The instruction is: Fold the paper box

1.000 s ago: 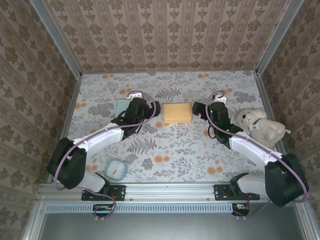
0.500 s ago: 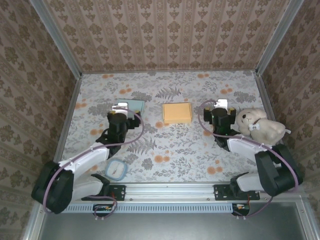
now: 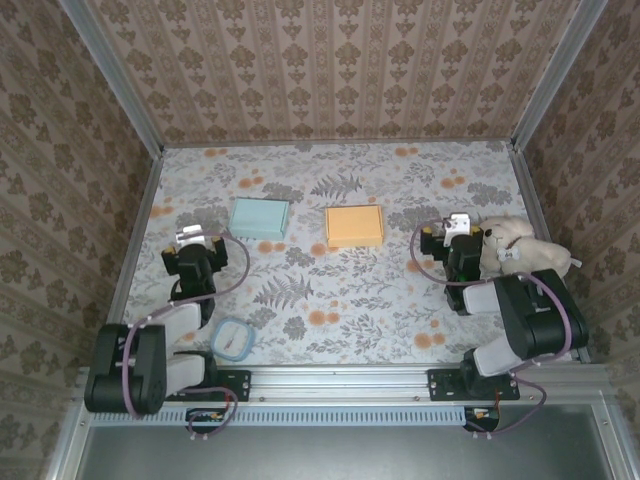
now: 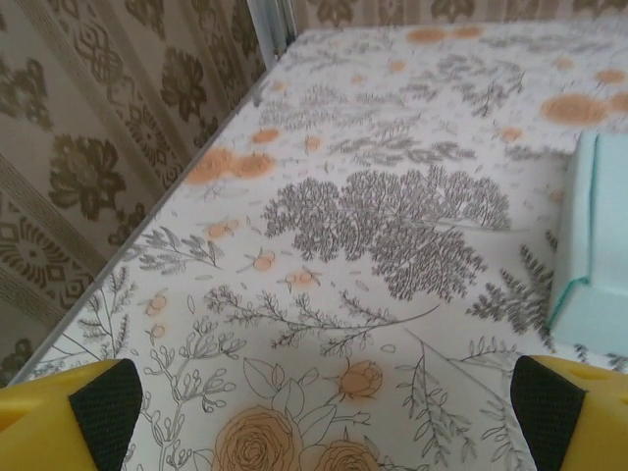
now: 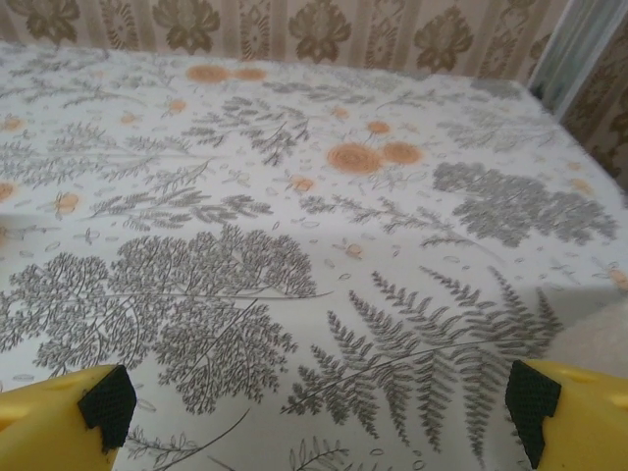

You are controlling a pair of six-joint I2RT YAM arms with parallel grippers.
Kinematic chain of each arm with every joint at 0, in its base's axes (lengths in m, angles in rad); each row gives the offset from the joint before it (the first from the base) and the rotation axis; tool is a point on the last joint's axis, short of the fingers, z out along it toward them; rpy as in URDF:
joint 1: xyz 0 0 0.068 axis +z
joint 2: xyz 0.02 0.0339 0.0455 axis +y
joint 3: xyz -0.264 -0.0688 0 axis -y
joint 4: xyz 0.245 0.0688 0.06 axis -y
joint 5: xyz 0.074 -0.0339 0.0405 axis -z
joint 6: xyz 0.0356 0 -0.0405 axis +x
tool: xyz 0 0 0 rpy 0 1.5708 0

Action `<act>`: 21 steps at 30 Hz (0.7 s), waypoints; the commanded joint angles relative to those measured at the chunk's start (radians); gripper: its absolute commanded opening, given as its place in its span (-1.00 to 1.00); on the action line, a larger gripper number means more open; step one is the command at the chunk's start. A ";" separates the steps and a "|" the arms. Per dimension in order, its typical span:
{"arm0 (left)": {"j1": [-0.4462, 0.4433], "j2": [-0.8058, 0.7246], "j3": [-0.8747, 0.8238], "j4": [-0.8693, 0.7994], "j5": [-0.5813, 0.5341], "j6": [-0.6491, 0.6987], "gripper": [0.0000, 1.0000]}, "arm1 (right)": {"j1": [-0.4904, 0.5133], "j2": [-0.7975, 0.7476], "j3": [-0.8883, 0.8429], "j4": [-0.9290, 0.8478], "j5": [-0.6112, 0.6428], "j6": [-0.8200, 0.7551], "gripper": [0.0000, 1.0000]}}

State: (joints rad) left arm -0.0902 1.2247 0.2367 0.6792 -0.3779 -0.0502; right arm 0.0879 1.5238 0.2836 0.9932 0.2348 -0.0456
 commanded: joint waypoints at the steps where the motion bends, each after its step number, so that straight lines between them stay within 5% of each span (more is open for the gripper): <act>1: 0.032 0.047 -0.002 0.221 0.108 0.033 1.00 | -0.006 -0.011 -0.004 0.075 -0.127 0.013 1.00; 7: 0.129 0.310 -0.028 0.543 0.282 -0.003 1.00 | -0.011 0.004 0.083 -0.064 -0.048 0.051 1.00; 11: 0.122 0.299 0.065 0.340 0.330 0.020 1.00 | -0.040 0.007 0.109 -0.108 -0.091 0.070 1.00; 14: 0.061 0.308 0.153 0.196 0.257 0.070 1.00 | -0.046 0.006 0.114 -0.117 -0.105 0.072 1.00; 21: 0.040 0.313 0.154 0.207 0.225 0.091 1.00 | -0.053 0.006 0.117 -0.123 -0.120 0.074 1.00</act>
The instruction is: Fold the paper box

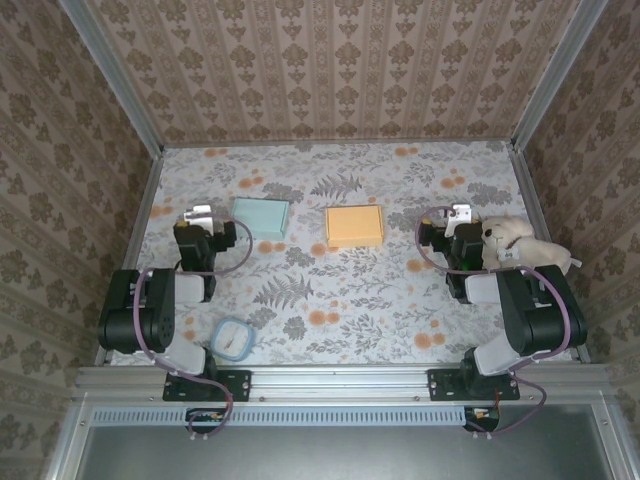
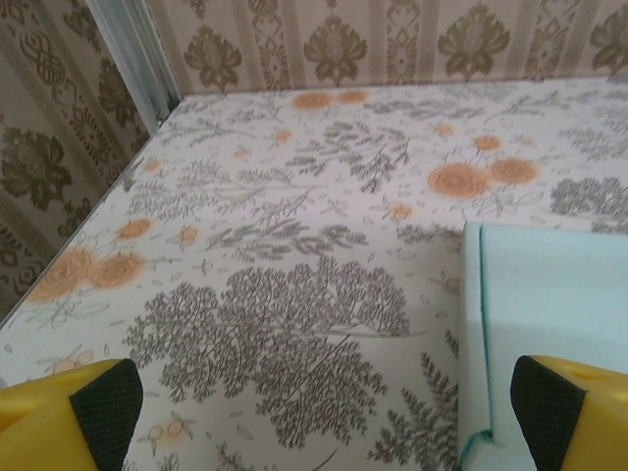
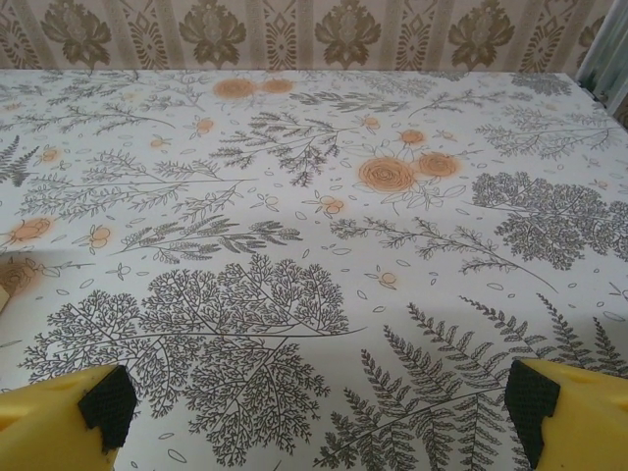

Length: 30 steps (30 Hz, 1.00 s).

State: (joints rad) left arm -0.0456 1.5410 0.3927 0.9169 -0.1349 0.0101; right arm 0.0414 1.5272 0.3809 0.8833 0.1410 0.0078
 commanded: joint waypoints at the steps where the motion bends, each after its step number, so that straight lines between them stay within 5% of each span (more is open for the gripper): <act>1: -0.005 -0.003 -0.002 -0.029 -0.021 0.032 1.00 | -0.007 0.002 0.020 -0.014 -0.027 0.022 1.00; 30: 0.015 -0.004 0.011 -0.058 0.046 0.028 1.00 | -0.014 0.002 0.021 -0.018 -0.041 0.024 1.00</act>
